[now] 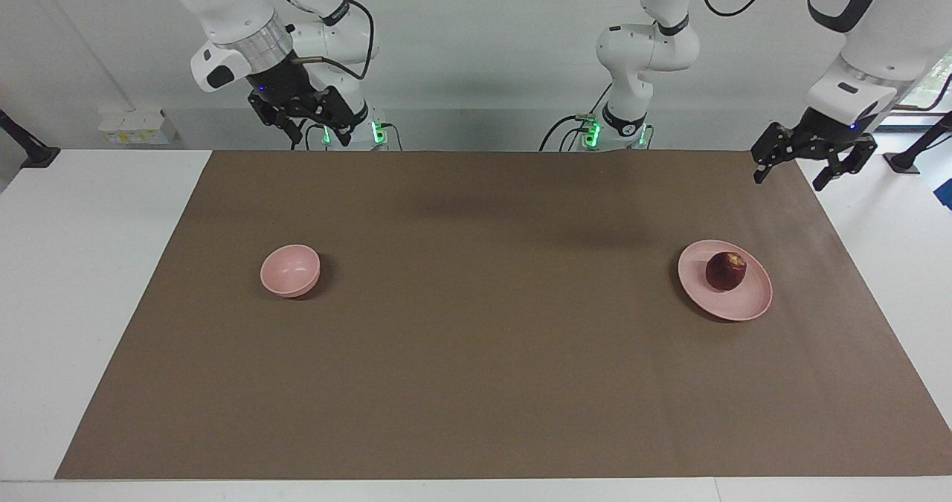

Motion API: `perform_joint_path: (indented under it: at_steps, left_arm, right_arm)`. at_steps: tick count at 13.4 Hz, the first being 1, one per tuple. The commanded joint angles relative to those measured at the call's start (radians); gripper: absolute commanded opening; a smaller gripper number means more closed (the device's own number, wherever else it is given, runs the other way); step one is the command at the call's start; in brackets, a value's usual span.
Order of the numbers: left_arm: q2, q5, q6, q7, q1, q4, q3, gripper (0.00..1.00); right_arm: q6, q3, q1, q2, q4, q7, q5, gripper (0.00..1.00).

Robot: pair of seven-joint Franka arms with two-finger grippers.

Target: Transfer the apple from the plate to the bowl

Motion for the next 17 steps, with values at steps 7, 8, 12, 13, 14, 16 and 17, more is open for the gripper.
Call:
perform_joint_path:
  at_steps: [7,8,12,13,14,16,17]
  left_arm:
    - [0.062,0.001,0.436,0.073,0.059,-0.356,0.008,1.0]
    - [0.076,0.001,0.506,0.084,0.063,-0.383,0.007,1.0]
    - [0.157,0.0,0.634,0.081,0.063,-0.417,0.007,1.0]
    - [0.152,0.0,0.636,0.081,0.063,-0.431,0.007,1.0]
    - [0.146,0.0,0.634,0.081,0.063,-0.448,0.007,1.0]
    - [0.146,0.0,0.619,0.084,0.063,-0.447,0.007,0.4]
    - [0.146,0.0,0.619,0.086,0.061,-0.444,0.007,0.14]
  right_arm:
    - [0.2,0.002,0.11,0.025,-0.17,0.448,0.369,1.0]
    - [0.252,0.002,0.119,0.032,-0.187,0.511,0.415,1.0]
    - [0.408,0.002,0.167,0.132,-0.199,0.733,0.621,1.0]
    - [0.448,0.002,0.179,0.146,-0.203,0.778,0.663,1.0]
    - [0.487,0.002,0.187,0.163,-0.207,0.804,0.719,1.0]
    - [0.538,0.002,0.207,0.18,-0.213,0.809,0.773,1.0]
    - [0.542,0.002,0.208,0.178,-0.216,0.809,0.773,1.0]
